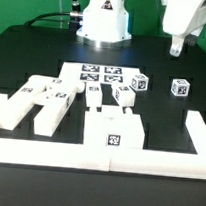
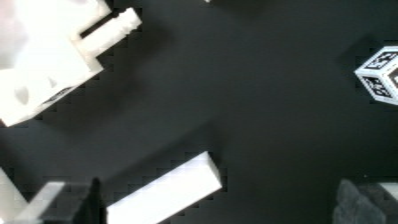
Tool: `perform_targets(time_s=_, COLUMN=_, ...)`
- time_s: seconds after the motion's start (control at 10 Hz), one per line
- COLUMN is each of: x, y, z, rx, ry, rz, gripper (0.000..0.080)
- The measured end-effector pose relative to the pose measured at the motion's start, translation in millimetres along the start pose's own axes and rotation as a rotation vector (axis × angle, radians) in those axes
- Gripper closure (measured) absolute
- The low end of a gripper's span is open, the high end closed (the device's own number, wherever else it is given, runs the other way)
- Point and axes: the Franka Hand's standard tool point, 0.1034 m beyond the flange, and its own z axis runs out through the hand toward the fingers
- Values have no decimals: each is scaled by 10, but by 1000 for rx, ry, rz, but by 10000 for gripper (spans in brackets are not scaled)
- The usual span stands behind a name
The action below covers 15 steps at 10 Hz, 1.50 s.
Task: Assemble chair
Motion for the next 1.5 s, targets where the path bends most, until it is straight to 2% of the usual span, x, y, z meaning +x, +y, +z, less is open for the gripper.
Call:
perform_targets(time_s=0.5, x=-2, y=-2, z=14, rx=2, ry=-1, rz=1, gripper=150)
perform_targets(time_s=0.8, x=-147, y=121, z=108, rx=13, ry=-10, rz=39, gripper=150)
perform_targets(time_s=1.4, x=-164, y=128, z=134, rx=16, ry=-14, rz=450, gripper=150)
perform_targets(time_s=1.5, x=-240, y=170, z=177, rx=33, ry=-16, rz=553, gripper=150)
